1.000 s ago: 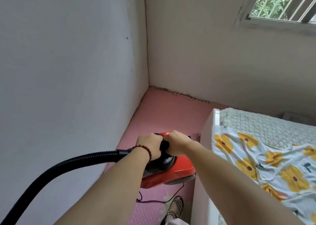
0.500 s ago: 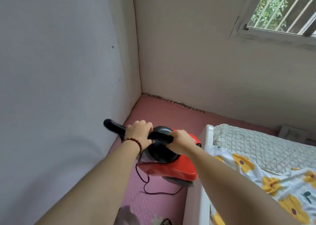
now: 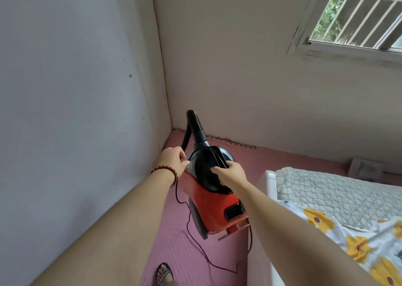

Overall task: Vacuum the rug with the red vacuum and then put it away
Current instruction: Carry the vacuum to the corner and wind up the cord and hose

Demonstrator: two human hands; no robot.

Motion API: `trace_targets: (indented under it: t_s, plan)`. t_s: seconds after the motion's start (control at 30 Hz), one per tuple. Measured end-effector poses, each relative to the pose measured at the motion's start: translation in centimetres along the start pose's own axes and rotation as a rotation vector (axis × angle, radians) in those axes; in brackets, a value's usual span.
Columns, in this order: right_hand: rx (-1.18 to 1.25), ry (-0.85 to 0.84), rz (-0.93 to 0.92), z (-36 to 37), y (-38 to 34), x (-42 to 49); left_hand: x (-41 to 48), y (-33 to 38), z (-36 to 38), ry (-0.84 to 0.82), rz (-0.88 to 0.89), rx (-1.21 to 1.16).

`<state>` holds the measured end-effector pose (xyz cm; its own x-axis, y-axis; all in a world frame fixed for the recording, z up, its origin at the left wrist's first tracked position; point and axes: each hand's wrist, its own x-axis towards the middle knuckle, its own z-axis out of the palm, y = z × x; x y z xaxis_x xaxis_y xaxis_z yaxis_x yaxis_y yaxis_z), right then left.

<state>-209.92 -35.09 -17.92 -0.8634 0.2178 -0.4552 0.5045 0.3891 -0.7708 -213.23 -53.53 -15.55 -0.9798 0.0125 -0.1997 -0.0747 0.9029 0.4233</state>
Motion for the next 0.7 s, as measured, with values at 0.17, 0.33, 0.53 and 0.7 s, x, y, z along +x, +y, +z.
trace_targets:
  t_s: [0.17,0.33,0.53,0.7]
  plan:
    - [0.295,-0.034,0.016,3.9,-3.7,1.7,2.9,-3.2,-2.7,0.020,-0.033,-0.022]
    - [0.589,-0.028,0.197,8.7,-7.9,4.5,4.4,-6.8,-4.8,0.031,-0.055,-0.054]
    - [0.950,-0.087,0.368,13.1,-12.6,5.8,5.9,-12.0,-7.9,0.045,-0.129,-0.065]
    - [0.939,-0.171,0.316,16.0,-15.8,5.6,6.8,-14.2,-9.9,0.071,-0.177,-0.073]
